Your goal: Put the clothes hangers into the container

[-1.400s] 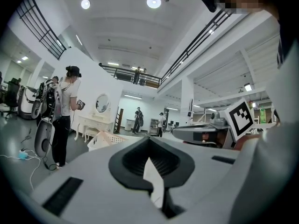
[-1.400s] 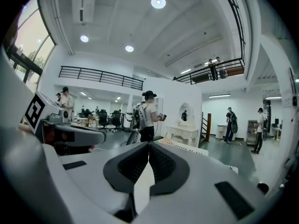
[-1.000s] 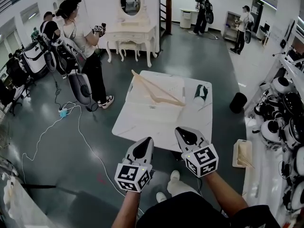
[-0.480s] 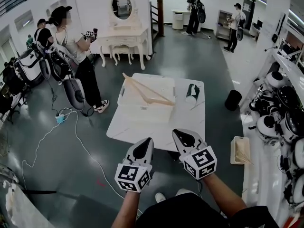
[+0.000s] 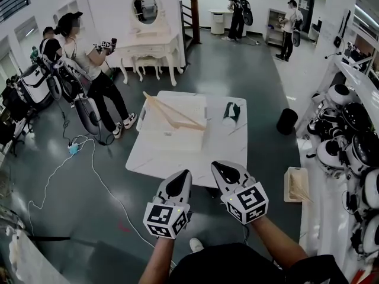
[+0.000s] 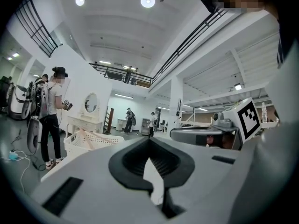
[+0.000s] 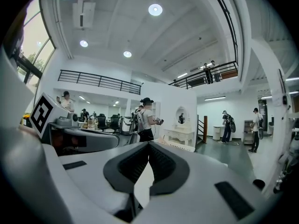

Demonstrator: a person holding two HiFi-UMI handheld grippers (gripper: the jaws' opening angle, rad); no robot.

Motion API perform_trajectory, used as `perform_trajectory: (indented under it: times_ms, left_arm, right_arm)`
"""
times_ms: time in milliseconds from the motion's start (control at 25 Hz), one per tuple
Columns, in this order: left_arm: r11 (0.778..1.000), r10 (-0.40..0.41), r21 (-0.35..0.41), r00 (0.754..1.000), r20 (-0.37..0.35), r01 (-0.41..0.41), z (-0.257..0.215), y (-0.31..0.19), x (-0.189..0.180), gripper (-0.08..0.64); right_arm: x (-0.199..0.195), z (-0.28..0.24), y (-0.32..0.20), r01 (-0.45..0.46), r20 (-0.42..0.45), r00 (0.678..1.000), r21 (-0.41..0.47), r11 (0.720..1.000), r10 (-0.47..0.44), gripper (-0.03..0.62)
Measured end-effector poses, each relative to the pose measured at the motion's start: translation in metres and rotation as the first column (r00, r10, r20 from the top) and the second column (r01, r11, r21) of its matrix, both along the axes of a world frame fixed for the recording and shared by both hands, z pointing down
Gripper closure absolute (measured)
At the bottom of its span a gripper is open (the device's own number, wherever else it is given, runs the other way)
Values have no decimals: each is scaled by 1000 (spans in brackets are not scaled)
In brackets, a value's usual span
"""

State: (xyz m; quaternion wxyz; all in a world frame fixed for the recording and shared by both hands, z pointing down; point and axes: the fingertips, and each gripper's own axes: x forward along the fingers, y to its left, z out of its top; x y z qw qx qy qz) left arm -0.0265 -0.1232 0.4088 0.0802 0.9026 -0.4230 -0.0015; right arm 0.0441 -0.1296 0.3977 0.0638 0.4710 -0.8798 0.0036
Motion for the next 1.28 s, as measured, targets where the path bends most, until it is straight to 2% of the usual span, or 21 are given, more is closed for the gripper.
perform_trajectory:
  times_ms: [640,1280]
  left_arm:
    - [998,-52,35,999,-1,52,-16,40,55,557]
    - [995,-93,30,995,35,92,-11,102,95,557]
  right_arm:
    - [41,-11,41,75,3,997,25,997,-75,574]
    - [78,-7,98,119,62,991,18,993,-120,574]
